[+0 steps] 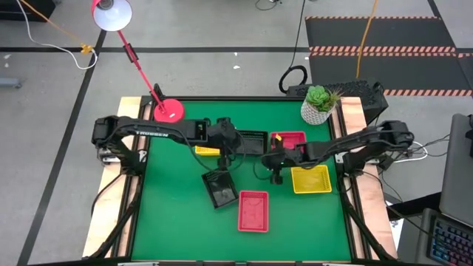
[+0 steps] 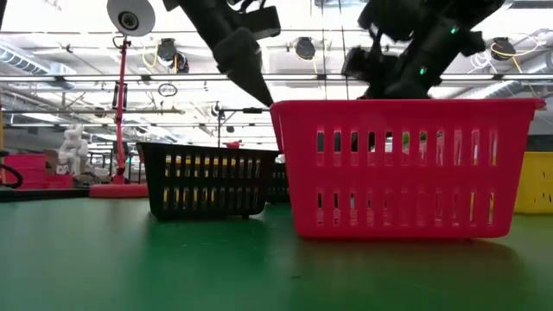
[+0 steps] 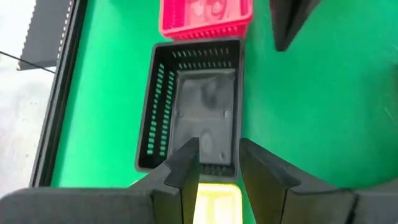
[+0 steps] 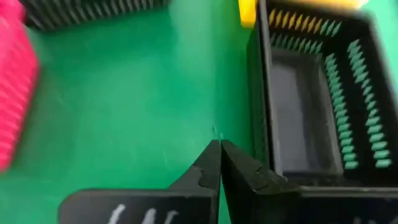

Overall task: Stack baskets by color
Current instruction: Adjust the top black bin, then stack the bottom red bin on top of the top red bin

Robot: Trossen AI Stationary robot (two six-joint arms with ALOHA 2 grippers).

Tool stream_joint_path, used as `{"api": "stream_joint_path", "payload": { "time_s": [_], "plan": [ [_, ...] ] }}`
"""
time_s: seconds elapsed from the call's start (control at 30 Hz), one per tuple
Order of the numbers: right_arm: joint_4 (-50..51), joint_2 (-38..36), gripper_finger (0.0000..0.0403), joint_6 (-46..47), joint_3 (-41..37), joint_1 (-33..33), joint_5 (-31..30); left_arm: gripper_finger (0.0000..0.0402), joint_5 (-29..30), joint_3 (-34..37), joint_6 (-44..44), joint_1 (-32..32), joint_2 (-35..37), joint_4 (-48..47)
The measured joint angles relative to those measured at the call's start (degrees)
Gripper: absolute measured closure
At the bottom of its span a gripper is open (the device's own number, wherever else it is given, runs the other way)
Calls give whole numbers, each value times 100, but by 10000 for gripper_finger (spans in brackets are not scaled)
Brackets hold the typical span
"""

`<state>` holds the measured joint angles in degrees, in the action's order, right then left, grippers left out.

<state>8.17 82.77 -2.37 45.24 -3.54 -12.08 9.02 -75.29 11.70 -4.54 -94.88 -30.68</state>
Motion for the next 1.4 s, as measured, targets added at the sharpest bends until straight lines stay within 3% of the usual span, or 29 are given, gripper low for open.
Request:
{"api": "stream_joint_path", "payload": {
  "time_s": [0.53, 1.03, 1.4],
  "plan": [
    [91, 288, 402, 173, 43, 248, -470, 286, -11, 0, -42, 13, 55, -178],
    [156, 284, 403, 179, 41, 347, -431, 286, -11, 0, -128, 11, 55, -257],
    [178, -747, 403, 168, 41, 66, -413, 286, -11, 0, -285, 261, 53, -744]
  ]
}}
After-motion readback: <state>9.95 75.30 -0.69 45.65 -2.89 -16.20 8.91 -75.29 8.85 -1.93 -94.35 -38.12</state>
